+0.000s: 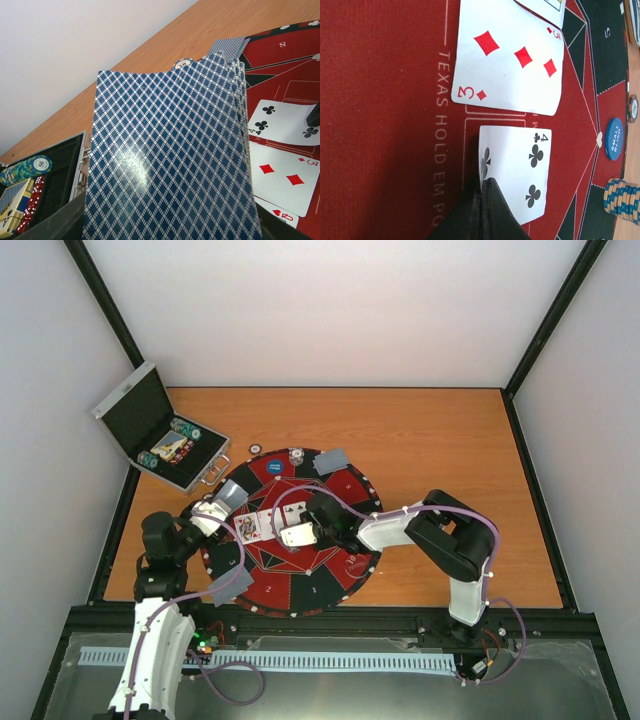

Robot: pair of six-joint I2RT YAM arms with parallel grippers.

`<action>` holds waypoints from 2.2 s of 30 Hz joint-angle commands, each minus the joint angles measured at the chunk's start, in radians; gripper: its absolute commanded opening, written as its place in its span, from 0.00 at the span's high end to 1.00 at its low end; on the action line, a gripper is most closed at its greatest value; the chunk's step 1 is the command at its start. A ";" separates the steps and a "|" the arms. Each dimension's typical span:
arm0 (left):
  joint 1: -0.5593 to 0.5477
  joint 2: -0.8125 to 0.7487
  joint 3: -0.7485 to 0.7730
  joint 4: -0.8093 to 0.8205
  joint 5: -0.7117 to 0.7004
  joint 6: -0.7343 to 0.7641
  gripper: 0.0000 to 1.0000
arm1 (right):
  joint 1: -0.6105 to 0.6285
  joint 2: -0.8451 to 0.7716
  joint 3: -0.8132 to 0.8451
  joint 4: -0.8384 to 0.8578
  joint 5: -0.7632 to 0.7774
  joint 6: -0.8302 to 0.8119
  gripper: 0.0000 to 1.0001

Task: Distribute texas hold em gaming equipment

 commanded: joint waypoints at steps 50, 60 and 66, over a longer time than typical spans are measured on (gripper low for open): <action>0.007 0.016 0.035 0.037 0.009 -0.025 0.44 | -0.185 -0.536 0.029 0.164 0.023 0.834 0.00; 0.020 0.094 0.121 0.026 0.073 0.011 0.44 | -0.357 -0.414 0.330 -0.268 -0.424 1.231 0.00; 0.019 0.148 0.206 -0.079 0.162 0.091 0.44 | -0.350 -0.167 0.522 -0.222 -0.833 1.517 0.05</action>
